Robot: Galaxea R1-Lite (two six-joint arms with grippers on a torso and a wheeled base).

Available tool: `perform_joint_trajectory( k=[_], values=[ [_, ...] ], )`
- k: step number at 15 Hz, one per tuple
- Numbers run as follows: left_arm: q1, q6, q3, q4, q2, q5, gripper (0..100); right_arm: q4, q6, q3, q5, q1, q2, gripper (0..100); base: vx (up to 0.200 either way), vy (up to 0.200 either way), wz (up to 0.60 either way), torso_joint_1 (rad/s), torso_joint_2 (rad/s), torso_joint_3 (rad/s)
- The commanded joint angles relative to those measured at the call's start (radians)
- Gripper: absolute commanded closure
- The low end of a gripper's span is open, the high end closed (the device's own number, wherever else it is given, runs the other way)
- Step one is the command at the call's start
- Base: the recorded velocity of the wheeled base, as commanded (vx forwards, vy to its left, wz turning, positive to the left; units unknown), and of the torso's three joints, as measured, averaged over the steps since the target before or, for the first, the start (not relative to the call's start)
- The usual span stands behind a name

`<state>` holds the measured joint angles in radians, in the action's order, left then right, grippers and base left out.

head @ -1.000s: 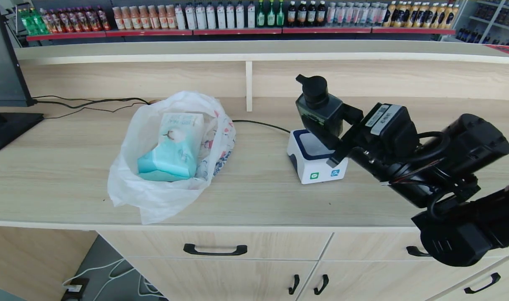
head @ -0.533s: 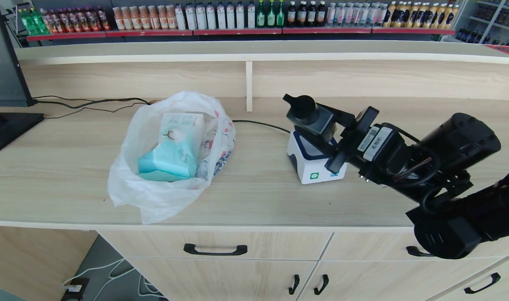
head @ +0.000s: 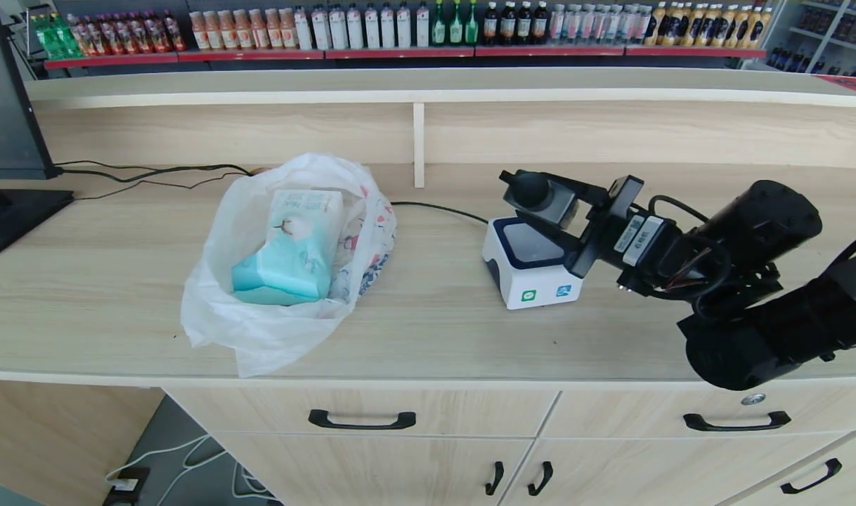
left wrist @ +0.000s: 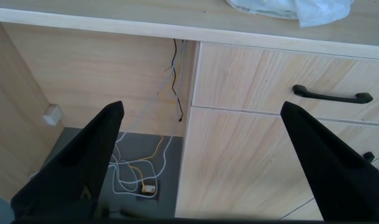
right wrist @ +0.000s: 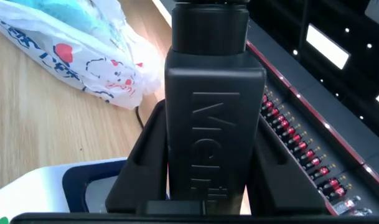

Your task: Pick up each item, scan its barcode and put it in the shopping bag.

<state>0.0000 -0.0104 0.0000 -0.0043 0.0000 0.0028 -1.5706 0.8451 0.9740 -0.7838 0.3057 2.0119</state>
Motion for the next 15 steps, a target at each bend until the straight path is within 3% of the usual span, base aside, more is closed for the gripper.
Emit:
perform_joint_trajectory(
  k=[1, 15],
  values=[
    [0.002, 0.0, 0.0, 0.0, 0.0, 0.0, 0, 0.0, 0.0, 0.032, -0.003, 0.01, 0.064, 100, 0.0, 0.0, 0.0, 0.0, 0.0, 0.0],
    [0.0, 0.0, 0.0, 0.0, 0.0, 0.0, 0, 0.0, -0.004, 0.04, 0.006, -0.022, 0.05, 100, 0.0, 0.0, 0.0, 0.0, 0.0, 0.0]
  ],
)
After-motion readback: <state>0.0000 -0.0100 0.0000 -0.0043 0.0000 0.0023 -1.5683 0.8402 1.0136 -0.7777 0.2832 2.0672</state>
